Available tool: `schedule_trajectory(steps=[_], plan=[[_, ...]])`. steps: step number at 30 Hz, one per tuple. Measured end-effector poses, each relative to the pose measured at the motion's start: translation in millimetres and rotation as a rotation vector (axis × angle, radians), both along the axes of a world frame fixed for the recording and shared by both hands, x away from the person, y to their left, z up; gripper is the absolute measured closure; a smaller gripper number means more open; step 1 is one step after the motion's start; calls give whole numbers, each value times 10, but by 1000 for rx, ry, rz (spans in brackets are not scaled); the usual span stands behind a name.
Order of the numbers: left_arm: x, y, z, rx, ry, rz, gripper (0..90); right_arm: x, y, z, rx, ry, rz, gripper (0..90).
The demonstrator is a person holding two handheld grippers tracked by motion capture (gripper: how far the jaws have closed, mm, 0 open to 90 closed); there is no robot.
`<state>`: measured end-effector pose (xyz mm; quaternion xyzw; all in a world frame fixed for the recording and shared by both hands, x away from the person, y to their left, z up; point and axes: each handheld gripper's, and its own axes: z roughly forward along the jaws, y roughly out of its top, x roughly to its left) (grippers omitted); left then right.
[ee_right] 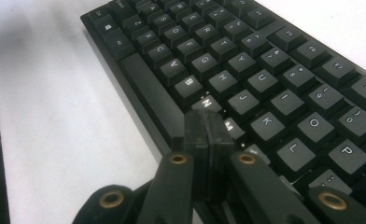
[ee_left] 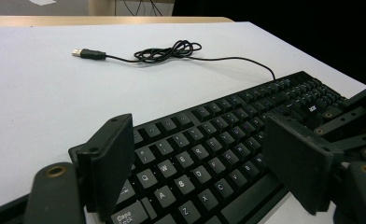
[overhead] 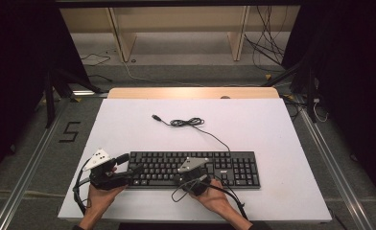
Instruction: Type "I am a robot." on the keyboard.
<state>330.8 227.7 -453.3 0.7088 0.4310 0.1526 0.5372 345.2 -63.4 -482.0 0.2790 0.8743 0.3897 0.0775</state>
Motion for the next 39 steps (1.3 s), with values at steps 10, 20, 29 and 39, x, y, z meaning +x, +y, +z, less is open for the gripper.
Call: schedule_trajectory(steps=[10, 20, 29, 39], plan=[[3, 2, -3, 0, 0, 1, 251, -5, -2, 4, 5, 3, -7, 900], [4, 8, -1, 0, -1, 1, 251, 14, -121, 144, 111, 4, -16, 652], [19, 2, -12, 8, 13, 7, 251, 26, -250, 296, 176, -16, -45, 334], [94, -23, -80, 38, 84, 9, 306, -3, -375, 352, 187, -45, -69, 193]])
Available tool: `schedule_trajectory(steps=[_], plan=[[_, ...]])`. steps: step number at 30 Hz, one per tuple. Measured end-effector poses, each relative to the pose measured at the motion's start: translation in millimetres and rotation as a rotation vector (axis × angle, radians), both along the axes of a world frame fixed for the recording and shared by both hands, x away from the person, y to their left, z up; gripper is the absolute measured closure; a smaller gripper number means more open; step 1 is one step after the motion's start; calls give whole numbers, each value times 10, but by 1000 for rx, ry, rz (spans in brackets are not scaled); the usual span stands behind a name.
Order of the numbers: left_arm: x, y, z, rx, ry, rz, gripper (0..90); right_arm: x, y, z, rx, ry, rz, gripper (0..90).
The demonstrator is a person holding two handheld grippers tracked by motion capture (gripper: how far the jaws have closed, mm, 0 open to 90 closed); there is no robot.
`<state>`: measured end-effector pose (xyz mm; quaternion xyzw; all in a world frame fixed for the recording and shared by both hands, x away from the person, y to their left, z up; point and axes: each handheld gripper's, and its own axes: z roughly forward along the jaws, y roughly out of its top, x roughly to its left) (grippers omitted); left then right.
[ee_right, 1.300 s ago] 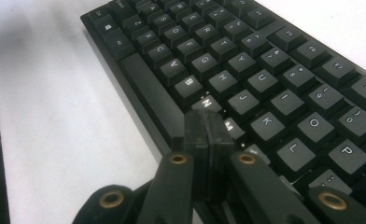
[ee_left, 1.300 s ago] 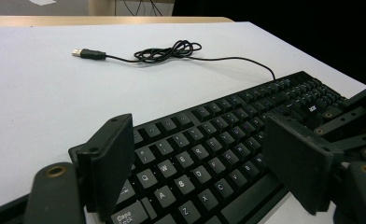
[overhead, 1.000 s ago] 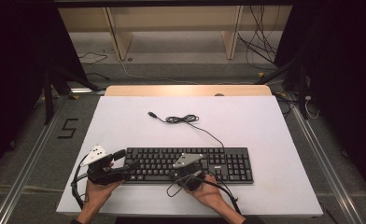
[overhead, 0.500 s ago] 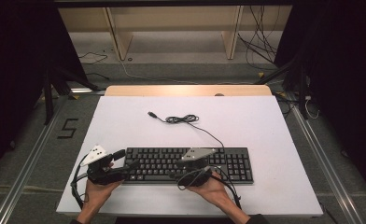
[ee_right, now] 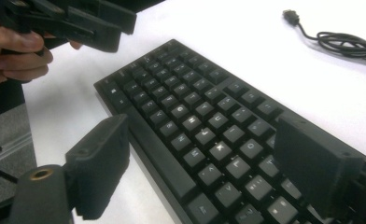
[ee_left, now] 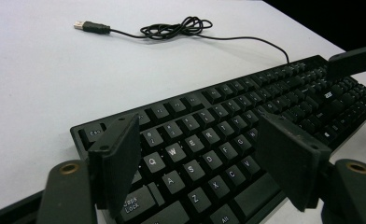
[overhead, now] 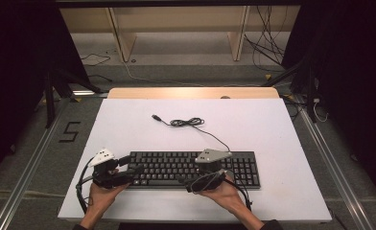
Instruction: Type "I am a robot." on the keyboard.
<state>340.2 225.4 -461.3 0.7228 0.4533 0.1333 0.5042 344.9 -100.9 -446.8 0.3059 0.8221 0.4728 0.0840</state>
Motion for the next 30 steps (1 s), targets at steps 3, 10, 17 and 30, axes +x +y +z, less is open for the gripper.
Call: schedule_trajectory(steps=[3, 10, 17, 30], plan=[[8, -8, -6, 5, 7, -7, 315, -26, -81, 35, 21, -14, -14, 181], [19, -34, -26, 31, 25, -14, 431, -67, -221, 80, 42, -29, -40, 183], [53, -76, -71, 78, 61, -33, 644, -82, -251, 67, 37, -27, -46, 184], [96, -102, -133, 160, 97, -13, 891, -107, -267, 71, 38, -31, -47, 187]])
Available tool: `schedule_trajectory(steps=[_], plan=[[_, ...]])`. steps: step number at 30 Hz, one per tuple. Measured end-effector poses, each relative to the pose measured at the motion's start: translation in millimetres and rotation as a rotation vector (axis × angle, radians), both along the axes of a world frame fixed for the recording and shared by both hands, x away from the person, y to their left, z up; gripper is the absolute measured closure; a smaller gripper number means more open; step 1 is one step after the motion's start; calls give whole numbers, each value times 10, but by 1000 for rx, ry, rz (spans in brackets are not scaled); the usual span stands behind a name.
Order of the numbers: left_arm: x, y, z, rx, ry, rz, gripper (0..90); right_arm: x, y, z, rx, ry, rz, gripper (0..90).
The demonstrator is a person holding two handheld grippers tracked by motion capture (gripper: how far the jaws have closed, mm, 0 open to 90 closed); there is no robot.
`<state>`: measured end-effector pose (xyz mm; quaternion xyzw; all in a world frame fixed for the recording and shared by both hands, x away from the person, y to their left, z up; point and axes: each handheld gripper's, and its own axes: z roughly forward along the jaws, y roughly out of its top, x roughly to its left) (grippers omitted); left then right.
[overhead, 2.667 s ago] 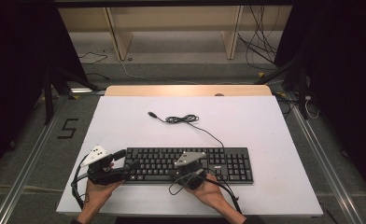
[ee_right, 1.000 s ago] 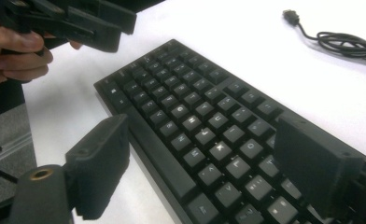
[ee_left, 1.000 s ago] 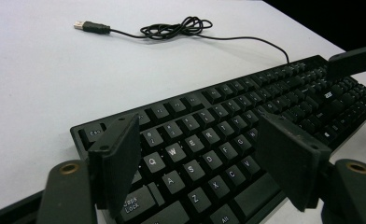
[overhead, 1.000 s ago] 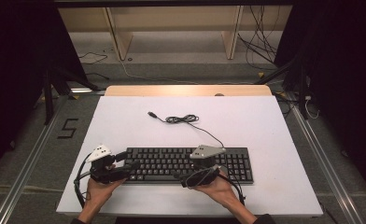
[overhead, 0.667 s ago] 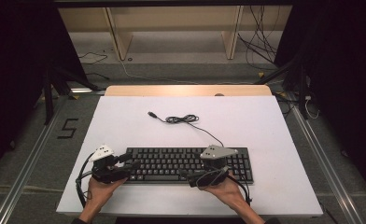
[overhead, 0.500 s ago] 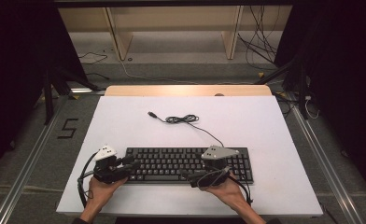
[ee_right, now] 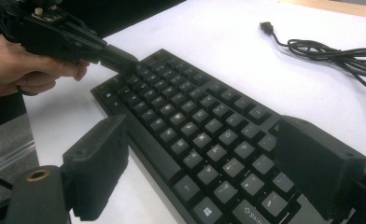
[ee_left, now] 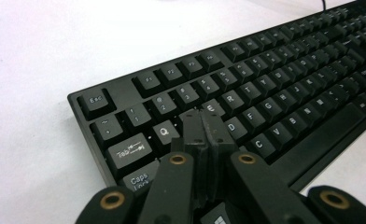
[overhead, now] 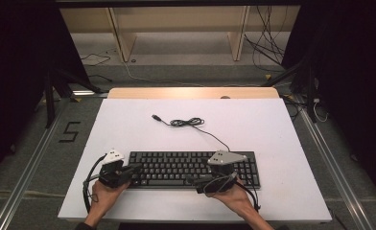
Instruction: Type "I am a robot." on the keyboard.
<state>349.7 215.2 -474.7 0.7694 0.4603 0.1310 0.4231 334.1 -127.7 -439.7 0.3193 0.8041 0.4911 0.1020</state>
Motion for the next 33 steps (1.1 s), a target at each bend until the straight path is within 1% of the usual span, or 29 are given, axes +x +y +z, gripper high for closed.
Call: schedule_trajectory(steps=[1, 8, 14, 18, 20, 22, 24, 29, 32, 33], plan=[[3, 2, -2, 7, 2, 0, 891, -3, -1, 2, 0, 1, 0, 187], [24, -3, -30, 15, 21, 7, 892, -19, -3, 8, 6, 0, -1, 187], [35, -14, -45, 27, 31, 2, 892, -26, -4, 9, 6, 1, 2, 187], [40, -22, -55, 26, 34, 5, 892, -30, -2, 10, 6, 0, 4, 188], [43, -16, -56, 34, 35, 1, 892, -31, 1, 9, 5, 2, 6, 188], [44, -18, -59, 28, 37, 4, 892, -32, 5, 4, 4, 3, 8, 187], [44, -16, -58, 34, 38, 1, 892, -33, 10, 1, 4, 2, 6, 188], [46, -18, -62, 30, 38, 3, 892, -33, 11, -1, 2, 2, 9, 188], [54, -25, -79, 36, 52, 3, 893, -34, 12, -1, 3, 3, 8, 188], [55, -27, -88, 27, 57, -2, 893, -34, 13, -1, 2, 3, 8, 188]])
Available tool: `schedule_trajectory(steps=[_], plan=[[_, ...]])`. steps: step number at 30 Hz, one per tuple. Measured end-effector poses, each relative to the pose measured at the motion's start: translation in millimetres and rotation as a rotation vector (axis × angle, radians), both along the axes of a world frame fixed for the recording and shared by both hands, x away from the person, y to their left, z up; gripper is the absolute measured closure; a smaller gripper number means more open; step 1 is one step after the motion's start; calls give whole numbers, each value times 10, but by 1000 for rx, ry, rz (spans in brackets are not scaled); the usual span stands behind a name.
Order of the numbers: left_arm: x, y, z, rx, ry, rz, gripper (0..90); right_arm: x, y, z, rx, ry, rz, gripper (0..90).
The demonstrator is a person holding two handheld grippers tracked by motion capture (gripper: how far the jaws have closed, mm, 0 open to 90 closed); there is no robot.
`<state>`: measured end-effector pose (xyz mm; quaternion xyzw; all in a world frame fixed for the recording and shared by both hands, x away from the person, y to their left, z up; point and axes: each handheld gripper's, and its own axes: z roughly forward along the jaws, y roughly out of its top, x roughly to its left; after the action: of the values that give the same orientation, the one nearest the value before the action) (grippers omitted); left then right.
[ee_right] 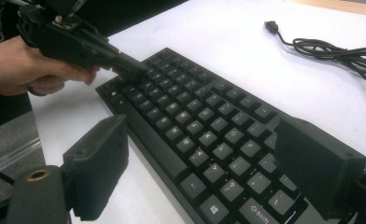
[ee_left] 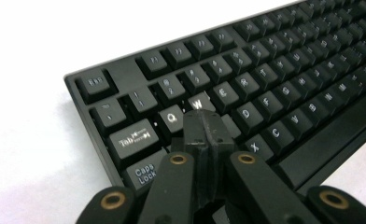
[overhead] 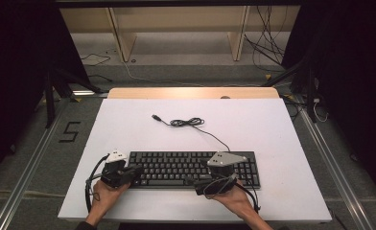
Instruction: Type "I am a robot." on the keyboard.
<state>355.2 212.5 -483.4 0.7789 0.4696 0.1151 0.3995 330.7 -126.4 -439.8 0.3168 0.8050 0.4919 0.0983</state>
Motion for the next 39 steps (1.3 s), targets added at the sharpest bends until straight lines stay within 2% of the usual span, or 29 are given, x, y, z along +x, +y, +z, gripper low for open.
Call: schedule_trajectory(steps=[9, 12, 16, 19, 23, 32, 39], plan=[[-8, -11, 18, 7, -7, -2, 893, -2, 4, 0, -1, 2, 3, 188], [-24, 4, 61, -15, -26, -4, 887, -2, 5, 0, 1, 0, 2, 188], [-65, 30, 143, -63, -66, 6, 818, 0, 8, -3, 4, 4, 1, 189], [-103, 74, 195, -115, -93, 4, 735, -2, 18, -11, 2, 2, 5, 190], [-153, 85, 248, -158, -127, 1, 563, -3, 43, -23, 0, 5, 11, 198], [-234, 92, 310, -217, -194, -15, 367, 22, 101, -74, -6, 29, 28, 348], [-277, 116, 349, -265, -248, -8, 292, 43, 175, -123, -16, 47, 48, 510]])
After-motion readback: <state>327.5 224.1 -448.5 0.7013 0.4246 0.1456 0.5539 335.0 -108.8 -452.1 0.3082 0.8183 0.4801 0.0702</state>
